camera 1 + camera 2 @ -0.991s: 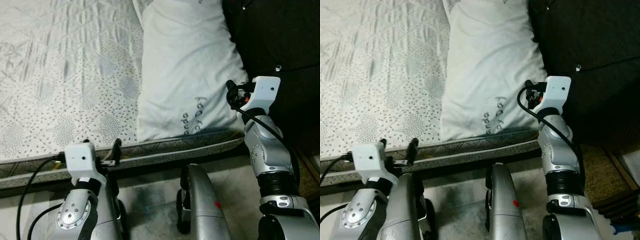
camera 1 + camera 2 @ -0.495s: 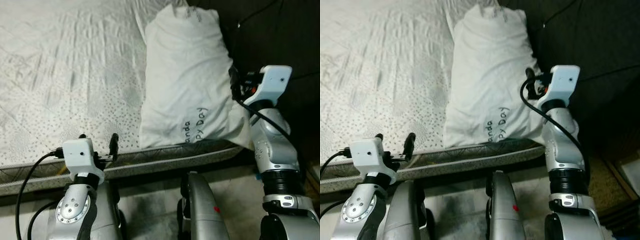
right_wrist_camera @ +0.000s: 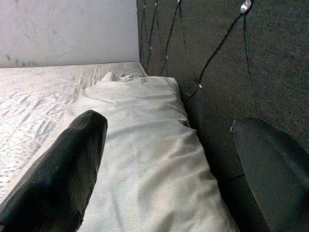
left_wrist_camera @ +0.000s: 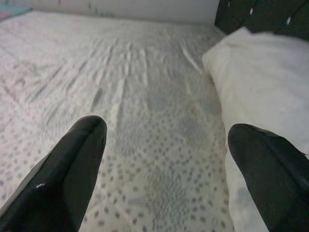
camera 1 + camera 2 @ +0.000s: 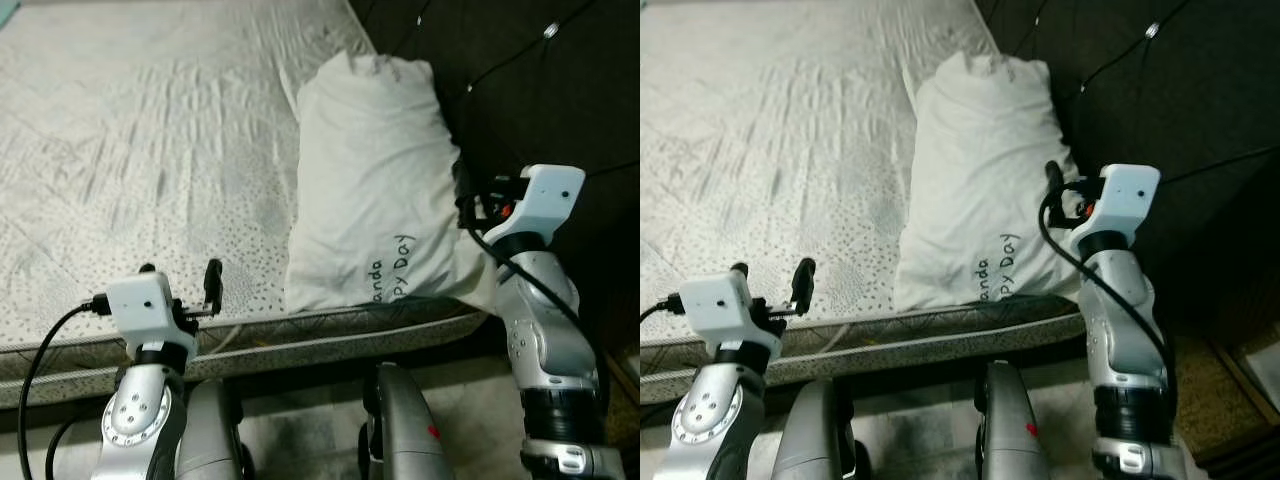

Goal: Clean up the room

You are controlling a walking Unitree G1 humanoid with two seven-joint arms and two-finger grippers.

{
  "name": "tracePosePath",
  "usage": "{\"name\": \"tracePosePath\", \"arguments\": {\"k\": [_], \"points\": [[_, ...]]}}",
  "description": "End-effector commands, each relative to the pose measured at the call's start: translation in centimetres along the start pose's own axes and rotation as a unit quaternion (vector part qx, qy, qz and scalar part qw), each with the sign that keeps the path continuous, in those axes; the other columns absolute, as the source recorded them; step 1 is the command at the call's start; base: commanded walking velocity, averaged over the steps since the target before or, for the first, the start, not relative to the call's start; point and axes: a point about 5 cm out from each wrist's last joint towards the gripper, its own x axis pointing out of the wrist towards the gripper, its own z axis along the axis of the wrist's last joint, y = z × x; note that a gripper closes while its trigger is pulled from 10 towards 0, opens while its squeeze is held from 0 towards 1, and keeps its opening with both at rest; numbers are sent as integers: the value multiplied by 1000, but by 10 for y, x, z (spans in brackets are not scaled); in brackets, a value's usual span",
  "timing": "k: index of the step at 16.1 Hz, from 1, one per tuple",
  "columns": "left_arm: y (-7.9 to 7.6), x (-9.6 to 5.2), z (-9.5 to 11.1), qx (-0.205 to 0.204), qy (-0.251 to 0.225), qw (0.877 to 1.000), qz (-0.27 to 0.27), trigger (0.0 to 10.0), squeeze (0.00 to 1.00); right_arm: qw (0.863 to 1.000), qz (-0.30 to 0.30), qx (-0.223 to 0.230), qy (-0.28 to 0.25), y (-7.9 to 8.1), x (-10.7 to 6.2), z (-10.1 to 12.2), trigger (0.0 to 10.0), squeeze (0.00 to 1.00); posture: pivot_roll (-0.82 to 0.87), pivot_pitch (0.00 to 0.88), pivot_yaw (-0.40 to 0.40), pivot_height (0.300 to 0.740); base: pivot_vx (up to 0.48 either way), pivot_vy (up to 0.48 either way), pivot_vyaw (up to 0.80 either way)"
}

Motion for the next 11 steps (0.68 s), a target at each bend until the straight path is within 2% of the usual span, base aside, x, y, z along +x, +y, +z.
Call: {"name": "tracePosePath", "arguments": {"k": [1,5,6,7,9,11], "points": [[2,0,-3,-1,4,1000,9,10000,0,1000,9,3,13,5,-6,-3,10000,1000,-111,100,-20,611,0,0,0],[1,0,-4,-3,2,1000,9,10000,0,997,28,6,73,8,-37,-30,10000,1000,-121,87,-23,611,0,0,0],[0,2,-6,-3,2,1000,8,10000,0,996,35,-2,81,8,-40,-34,10000,325,-124,77,-19,611,0,0,0],[0,3,-7,-3,3,1000,7,10000,0,996,38,-7,85,9,-39,-35,10000,0,-125,70,-15,611,0,0,0],[-1,9,-7,-4,0,1000,3,10000,0,997,37,6,73,11,-30,-31,10000,0,-124,54,-9,611,0,0,0],[-1,16,-5,-5,-6,1000,0,10000,0,997,42,8,58,15,-19,-25,10000,0,-129,39,-7,624,0,0,-431]]}}
